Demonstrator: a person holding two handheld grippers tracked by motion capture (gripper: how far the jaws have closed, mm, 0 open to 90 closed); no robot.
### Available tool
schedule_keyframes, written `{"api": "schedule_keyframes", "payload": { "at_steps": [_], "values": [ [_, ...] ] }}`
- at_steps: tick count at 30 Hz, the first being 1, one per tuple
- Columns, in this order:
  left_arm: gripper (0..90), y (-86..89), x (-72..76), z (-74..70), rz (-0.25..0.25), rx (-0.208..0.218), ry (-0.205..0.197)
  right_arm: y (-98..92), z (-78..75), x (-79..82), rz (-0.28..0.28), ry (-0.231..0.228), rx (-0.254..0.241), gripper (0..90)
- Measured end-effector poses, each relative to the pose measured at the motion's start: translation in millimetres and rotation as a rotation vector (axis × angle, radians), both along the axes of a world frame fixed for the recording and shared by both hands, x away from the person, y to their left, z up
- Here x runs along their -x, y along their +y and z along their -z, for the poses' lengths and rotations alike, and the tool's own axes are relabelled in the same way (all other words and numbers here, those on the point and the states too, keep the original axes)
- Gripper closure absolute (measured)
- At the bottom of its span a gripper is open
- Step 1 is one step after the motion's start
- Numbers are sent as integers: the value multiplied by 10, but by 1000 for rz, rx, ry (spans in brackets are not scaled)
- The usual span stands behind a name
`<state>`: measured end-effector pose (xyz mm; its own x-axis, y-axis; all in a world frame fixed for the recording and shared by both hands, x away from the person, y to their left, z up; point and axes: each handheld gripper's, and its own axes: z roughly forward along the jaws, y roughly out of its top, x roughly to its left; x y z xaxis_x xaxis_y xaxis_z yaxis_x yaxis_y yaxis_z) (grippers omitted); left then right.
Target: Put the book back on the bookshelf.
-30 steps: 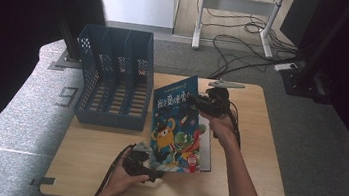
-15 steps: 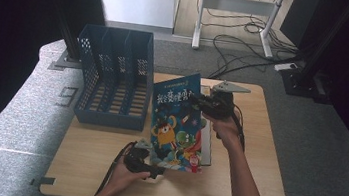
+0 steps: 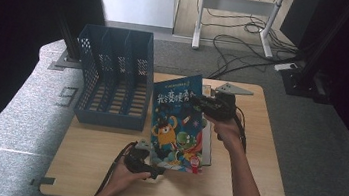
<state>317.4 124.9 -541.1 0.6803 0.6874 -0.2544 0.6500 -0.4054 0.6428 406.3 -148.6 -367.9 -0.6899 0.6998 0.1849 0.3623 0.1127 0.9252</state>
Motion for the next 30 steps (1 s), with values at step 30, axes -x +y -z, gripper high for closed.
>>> {"api": "schedule_keyframes", "payload": {
  "at_steps": [30],
  "values": [
    [12, -48, -76, 7, -24, -29, -27, -124, -19, 125, -41, -79, -18, 775]
  ]
}}
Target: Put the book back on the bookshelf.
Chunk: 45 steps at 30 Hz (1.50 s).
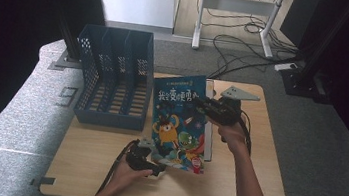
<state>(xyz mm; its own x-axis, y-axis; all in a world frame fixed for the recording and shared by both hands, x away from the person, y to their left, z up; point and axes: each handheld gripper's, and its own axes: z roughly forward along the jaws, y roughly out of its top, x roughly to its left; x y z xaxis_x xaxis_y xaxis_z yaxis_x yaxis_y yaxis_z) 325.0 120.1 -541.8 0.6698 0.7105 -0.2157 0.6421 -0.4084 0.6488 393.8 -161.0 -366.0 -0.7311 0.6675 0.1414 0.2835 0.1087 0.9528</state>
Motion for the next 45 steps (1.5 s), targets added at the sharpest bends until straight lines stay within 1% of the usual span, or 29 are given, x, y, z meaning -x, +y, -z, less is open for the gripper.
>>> {"api": "schedule_keyframes", "payload": {
  "at_steps": [5, 14, 21, 24, 29, 32, 38, 45],
  "values": [
    [20, -8, 12, -7, -3, -8, 4, -40, 27, 37, -9, -17, -11, 776],
    [20, -25, 25, -5, -5, -24, -7, -98, 68, 70, -18, -19, -40, 781],
    [20, -30, 22, 0, -5, -23, -13, -102, 61, 78, -17, -17, -35, 781],
    [20, -28, 7, -1, -9, -25, -13, -99, 43, 85, -16, -24, -20, 780],
    [20, -30, -73, -11, -14, -27, -1, -108, 24, 67, -4, -32, -5, 778],
    [20, -41, -103, -11, -19, -31, -3, -116, 16, 49, -6, -37, 1, 777],
    [21, -48, -99, -10, -21, -34, -6, -127, 27, 50, -8, -46, -5, 777],
    [22, -74, -80, -6, -27, -56, -19, -167, 43, 109, -20, -54, -11, 780]
  ]
}}
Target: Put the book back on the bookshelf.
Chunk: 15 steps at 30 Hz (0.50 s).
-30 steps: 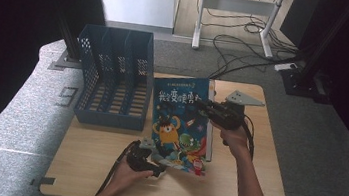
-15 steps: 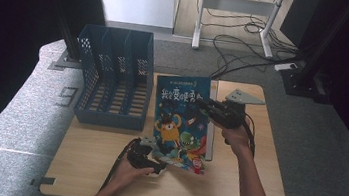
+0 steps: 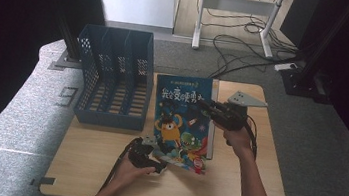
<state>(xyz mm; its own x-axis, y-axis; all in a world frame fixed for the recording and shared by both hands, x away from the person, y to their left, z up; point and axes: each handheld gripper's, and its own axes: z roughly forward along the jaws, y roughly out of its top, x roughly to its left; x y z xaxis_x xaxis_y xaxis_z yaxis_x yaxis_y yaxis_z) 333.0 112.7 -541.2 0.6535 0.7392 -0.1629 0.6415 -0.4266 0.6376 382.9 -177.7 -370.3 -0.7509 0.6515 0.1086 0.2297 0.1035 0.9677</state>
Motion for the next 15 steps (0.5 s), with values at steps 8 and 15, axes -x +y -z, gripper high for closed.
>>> {"api": "schedule_keyframes", "payload": {
  "at_steps": [8, 15],
  "values": [
    [26, -14, 16, 1, 0, -15, -8, -34, 12, 68, -10, -9, -6, 782],
    [30, -16, 29, 2, 2, -19, -11, -40, 12, 119, -14, -20, -4, 782]
  ]
}}
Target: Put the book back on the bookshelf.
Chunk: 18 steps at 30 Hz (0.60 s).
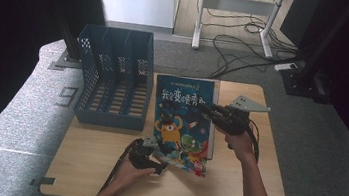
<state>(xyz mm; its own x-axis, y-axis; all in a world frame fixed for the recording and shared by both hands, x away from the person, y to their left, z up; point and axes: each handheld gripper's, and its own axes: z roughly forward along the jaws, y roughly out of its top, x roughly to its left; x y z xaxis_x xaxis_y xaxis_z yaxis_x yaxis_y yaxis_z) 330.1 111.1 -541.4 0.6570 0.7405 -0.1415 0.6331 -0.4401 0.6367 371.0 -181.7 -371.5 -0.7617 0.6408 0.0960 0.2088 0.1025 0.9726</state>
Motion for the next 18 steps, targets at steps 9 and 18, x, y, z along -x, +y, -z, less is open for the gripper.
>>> {"api": "schedule_keyframes", "payload": {
  "at_steps": [9, 18],
  "values": [
    [32, -4, 25, 11, -1, -5, -14, -34, 15, 59, -8, -3, -5, 785],
    [40, -11, 47, 10, 6, -22, -25, -101, 52, 126, -12, -7, -9, 785]
  ]
}}
